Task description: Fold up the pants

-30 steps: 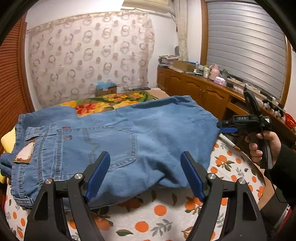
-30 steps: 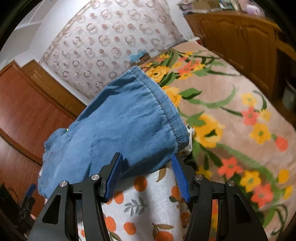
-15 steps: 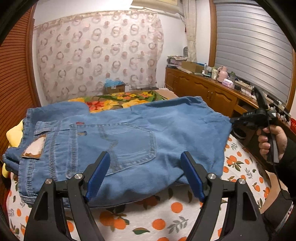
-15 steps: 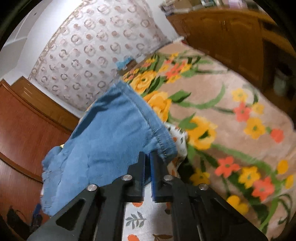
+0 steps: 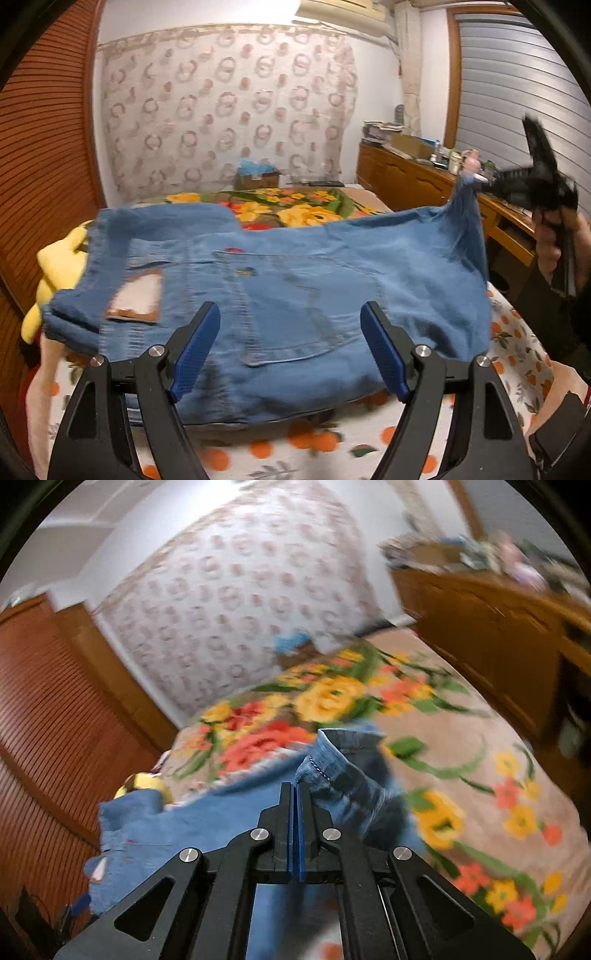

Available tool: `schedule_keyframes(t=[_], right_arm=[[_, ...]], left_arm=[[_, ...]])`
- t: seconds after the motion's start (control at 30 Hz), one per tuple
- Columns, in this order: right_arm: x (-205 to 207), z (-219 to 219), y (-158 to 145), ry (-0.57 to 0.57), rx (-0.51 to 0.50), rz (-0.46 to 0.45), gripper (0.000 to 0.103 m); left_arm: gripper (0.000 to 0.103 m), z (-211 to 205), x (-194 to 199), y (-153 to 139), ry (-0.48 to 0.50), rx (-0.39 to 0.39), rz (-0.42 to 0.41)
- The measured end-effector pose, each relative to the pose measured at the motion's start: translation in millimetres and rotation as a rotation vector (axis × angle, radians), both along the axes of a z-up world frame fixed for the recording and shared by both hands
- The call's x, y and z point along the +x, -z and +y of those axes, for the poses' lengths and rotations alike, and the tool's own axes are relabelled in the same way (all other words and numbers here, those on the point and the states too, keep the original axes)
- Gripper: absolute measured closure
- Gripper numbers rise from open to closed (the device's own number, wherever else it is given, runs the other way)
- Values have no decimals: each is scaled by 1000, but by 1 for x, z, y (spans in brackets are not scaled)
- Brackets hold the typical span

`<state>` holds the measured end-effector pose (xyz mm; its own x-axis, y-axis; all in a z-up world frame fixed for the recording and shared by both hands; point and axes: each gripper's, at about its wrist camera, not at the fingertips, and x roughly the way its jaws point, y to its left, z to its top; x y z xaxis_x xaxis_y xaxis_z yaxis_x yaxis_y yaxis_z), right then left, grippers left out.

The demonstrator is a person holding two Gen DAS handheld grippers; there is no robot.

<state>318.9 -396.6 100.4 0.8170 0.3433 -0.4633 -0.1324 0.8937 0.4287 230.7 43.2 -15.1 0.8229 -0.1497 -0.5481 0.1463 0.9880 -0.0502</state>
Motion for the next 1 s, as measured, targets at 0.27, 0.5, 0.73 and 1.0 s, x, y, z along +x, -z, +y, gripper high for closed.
schedule_keyframes(t=[0.27,0.5,0.73,1.0], right_arm=[[-16,178,-51,-332,-104,-120,102],[-48,294,-36,-605,-92,-96,102],[-81,352,44,-768,-188,67,102],[-97,345,68,-757,-247,73,83]], left_arm=[[24,55,-13,-6,-110,5,-12],[24,98,-28,-1,-187,6,-6],[24,121,-29,12,-241,-14,15],[24,115,-17,5,-207,-9,-6]])
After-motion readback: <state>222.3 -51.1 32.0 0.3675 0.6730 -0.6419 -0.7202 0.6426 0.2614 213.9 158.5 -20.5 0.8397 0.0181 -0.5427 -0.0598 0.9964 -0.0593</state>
